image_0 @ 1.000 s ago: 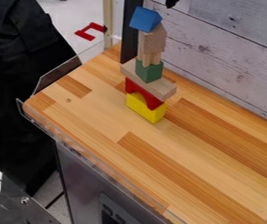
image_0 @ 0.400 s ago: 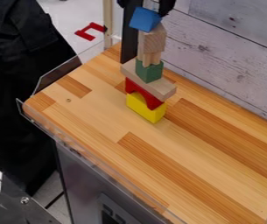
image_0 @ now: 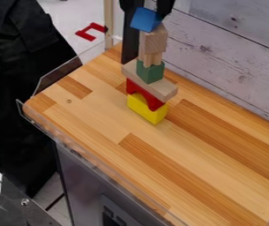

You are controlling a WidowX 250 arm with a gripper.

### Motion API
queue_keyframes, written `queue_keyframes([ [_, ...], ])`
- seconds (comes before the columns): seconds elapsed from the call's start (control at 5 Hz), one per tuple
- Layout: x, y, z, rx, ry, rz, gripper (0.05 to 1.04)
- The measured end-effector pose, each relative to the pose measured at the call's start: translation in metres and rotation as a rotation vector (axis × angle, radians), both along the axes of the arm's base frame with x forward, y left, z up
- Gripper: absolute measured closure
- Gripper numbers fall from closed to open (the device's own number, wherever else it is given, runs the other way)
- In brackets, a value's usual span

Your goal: Move the triangle from top of the tower towards right on the ground

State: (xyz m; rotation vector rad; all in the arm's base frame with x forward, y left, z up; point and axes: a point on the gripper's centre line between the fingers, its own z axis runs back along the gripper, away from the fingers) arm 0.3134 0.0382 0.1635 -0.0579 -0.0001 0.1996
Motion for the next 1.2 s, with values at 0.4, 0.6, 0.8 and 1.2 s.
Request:
queue_keyframes([
  [0.4,0.0,0.002,-0.002,0.008,-0.004,0.015,0.583],
  [0.6,-0.001,0.003,-0.002,0.015,0.0,0.02,0.583],
  [0.8,-0.002,0.004,0.012,0.049,-0.013,0.02,0.583],
  [1.2,-0.007,-0.018,0.061,0.061,-0.104,-0.042,0.583],
])
